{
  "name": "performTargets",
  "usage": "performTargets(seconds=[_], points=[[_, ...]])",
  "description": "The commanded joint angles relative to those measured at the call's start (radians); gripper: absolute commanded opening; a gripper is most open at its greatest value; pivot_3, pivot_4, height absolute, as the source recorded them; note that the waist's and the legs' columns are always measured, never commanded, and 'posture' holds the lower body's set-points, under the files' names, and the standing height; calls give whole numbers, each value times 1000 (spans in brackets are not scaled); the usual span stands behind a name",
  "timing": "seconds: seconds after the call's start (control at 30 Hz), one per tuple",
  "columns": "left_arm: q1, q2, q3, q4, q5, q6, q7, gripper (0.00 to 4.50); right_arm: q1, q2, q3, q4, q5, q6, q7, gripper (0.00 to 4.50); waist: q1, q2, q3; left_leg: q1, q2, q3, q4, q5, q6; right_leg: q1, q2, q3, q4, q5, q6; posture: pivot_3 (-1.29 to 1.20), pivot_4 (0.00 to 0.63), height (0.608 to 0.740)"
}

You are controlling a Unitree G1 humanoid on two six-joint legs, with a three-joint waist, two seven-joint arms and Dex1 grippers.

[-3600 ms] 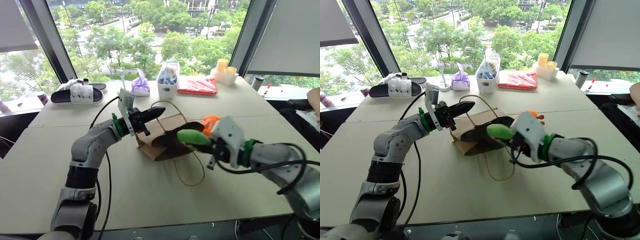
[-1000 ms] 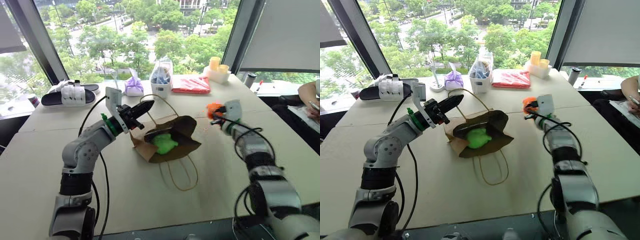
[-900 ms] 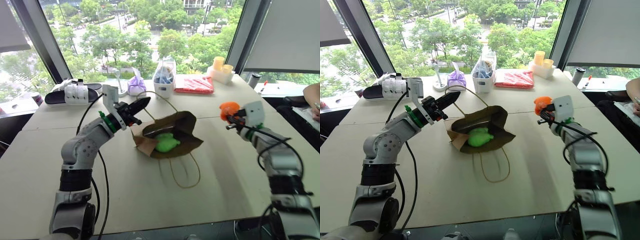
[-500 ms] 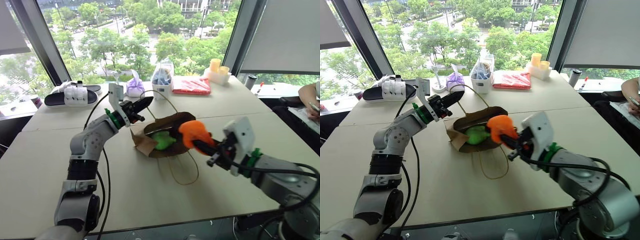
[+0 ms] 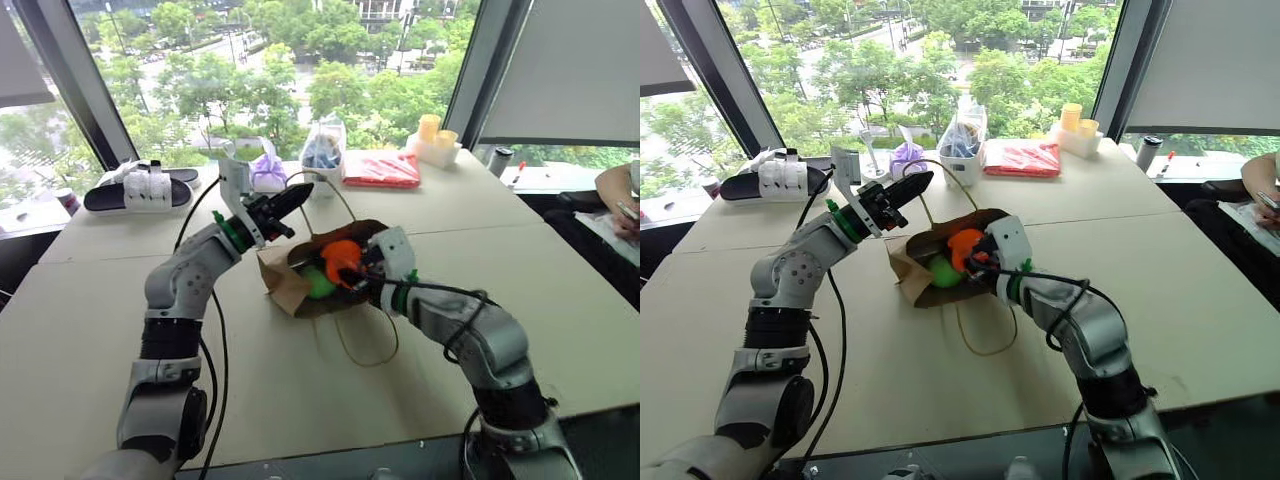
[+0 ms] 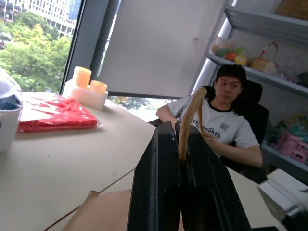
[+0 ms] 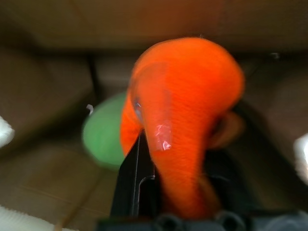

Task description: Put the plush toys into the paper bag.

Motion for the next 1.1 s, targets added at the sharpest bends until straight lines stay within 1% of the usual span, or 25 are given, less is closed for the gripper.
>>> performTargets(seconds=[0.03,0.07,0.17,0.2,0.33,0.43,0.5,0.57,0.63,0.67,0.7,0.77,0.83,0.97,1.1], points=[[-8,2,19,-75,-43,22,10,0,-99,28,11,161,-60,-149,28,2525,1,0,0,0,0,0,0,0,0,0,0,0,0,0,0,0,150,740],[-7,3,22,-78,-50,29,13,0,-122,35,14,201,-75,-174,32,2910,2,0,0,0,0,-1,0,0,0,0,0,0,0,0,0,0,150,740],[-5,5,29,-87,-67,46,20,0,-175,55,17,268,-100,-212,44,4375,2,0,0,0,0,-2,-1,3,-5,0,0,-1,1,0,0,0,150,740],[-5,4,30,-87,-71,48,23,0,-182,58,17,273,-105,-213,49,4449,2,0,0,0,0,-2,-1,3,-5,0,0,-1,0,0,0,0,150,740],[-3,0,34,-84,-73,46,45,0,-185,43,11,215,-101,-158,71,4449,2,0,0,0,0,-2,-1,3,-5,-1,0,-1,0,0,0,0,150,740],[-8,-2,45,-65,-67,32,69,0,-166,-11,-16,52,-74,-53,89,4449,5,0,0,-1,0,-2,-1,3,-5,-1,0,-1,0,0,0,0,150,740],[-13,1,53,-42,-58,20,83,0,-145,-78,-77,-154,-13,76,106,4449,8,1,0,-1,0,-2,-1,3,-5,-1,0,-1,0,0,0,0,150,740],[-17,1,58,-22,-46,6,94,0,-112,-112,-170,-318,60,203,109,4449,9,0,0,-2,0,-3,-1,3,-5,-2,0,-1,0,0,0,0,150,740],[-17,3,61,-16,-46,-1,91,0,-55,-122,-259,-413,94,306,92,4449,10,0,0,-2,0,-3,-1,3,-5,-2,0,-1,0,0,0,0,150,740],[-17,5,63,-14,-47,-3,89,0,-20,-141,-282,-448,100,338,92,4449,10,0,0,-2,0,-3,-1,0,0,-1,0,-2,0,0,0,0,150,740],[-18,6,66,-11,-48,-5,90,0,14,-142,-311,-473,111,374,92,4449,10,0,0,-1,0,-3,-1,-1,1,0,0,-2,-1,0,0,0,150,740],[-19,6,70,-5,-48,-9,90,0,88,-144,-349,-502,123,412,91,4449,10,0,0,-1,0,-3,0,-1,1,0,0,-2,-1,0,0,0,150,740],[-18,6,70,-2,-47,-14,89,0,149,-152,-360,-511,125,420,92,4449,9,0,0,-1,0,-2,0,-1,1,0,0,-1,0,0,0,0,150,740],[-19,-2,78,2,-52,-25,96,0,318,-170,-321,-451,89,328,95,4449,9,0,0,-1,0,-2,0,-1,2,0,0,-1,0,0,0,0,150,740],[-18,-7,75,-2,-49,-27,101,0,360,-149,-294,-365,68,225,94,4449,6,0,0,0,0,0,0,-1,1,0,0,-1,0,0,0,0,150,740]])
